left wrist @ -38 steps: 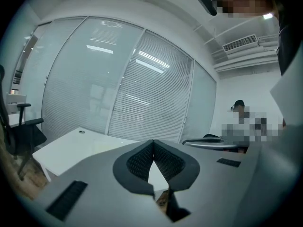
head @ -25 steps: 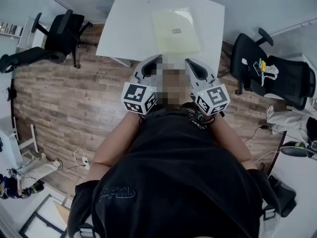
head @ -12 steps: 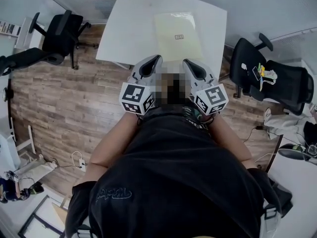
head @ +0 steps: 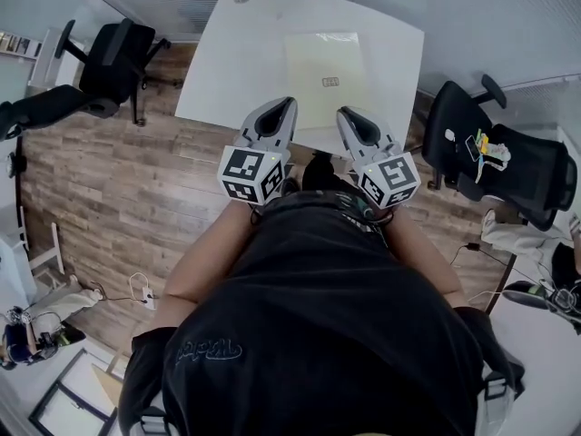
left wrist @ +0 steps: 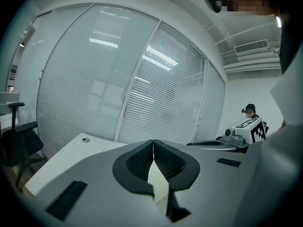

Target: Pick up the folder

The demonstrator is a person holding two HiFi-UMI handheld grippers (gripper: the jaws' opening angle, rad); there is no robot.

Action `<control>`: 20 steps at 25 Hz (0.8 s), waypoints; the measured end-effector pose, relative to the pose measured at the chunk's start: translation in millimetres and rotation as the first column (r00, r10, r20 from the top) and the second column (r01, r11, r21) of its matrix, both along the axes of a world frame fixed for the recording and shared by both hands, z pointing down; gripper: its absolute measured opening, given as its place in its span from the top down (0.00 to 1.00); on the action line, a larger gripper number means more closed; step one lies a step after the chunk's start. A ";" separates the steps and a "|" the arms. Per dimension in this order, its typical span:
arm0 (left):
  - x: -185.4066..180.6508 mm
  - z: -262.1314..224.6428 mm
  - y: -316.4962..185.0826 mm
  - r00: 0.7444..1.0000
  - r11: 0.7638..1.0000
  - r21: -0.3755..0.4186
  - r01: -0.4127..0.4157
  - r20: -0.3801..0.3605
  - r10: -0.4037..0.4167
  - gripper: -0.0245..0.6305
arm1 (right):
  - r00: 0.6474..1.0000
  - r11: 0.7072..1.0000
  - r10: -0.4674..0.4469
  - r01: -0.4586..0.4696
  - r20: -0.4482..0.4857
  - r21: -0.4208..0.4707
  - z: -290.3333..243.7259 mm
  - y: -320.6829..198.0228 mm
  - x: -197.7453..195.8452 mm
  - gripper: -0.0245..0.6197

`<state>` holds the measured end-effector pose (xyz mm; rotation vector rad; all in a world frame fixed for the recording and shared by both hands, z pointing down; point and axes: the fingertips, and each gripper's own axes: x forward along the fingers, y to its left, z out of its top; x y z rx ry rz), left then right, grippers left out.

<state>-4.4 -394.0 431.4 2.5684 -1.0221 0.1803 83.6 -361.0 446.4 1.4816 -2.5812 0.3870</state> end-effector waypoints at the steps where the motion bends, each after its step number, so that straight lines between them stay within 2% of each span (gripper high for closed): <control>1: 3.8 0.8 -5.4 1.000 1.000 0.000 0.003 0.002 -0.003 0.94 | 1.000 1.000 -0.004 0.004 -0.001 -0.003 1.3 -5.5 3.8 0.93; 10: 25.8 24.9 -54.1 0.999 0.998 -0.044 0.043 0.015 -0.042 0.93 | 1.000 0.998 -0.021 0.020 -0.007 -0.057 20.4 -55.4 41.0 0.91; 13: 28.8 42.8 -68.6 0.998 0.996 -0.064 0.056 0.040 -0.053 0.90 | 0.999 0.994 -0.035 0.033 -0.019 -0.104 38.5 -70.0 49.6 0.86; 20: 30.6 107.8 -92.8 0.992 0.978 -0.185 0.098 0.102 -0.080 0.81 | 0.999 0.973 -0.027 0.021 -0.023 -0.230 93.8 -93.1 81.3 0.74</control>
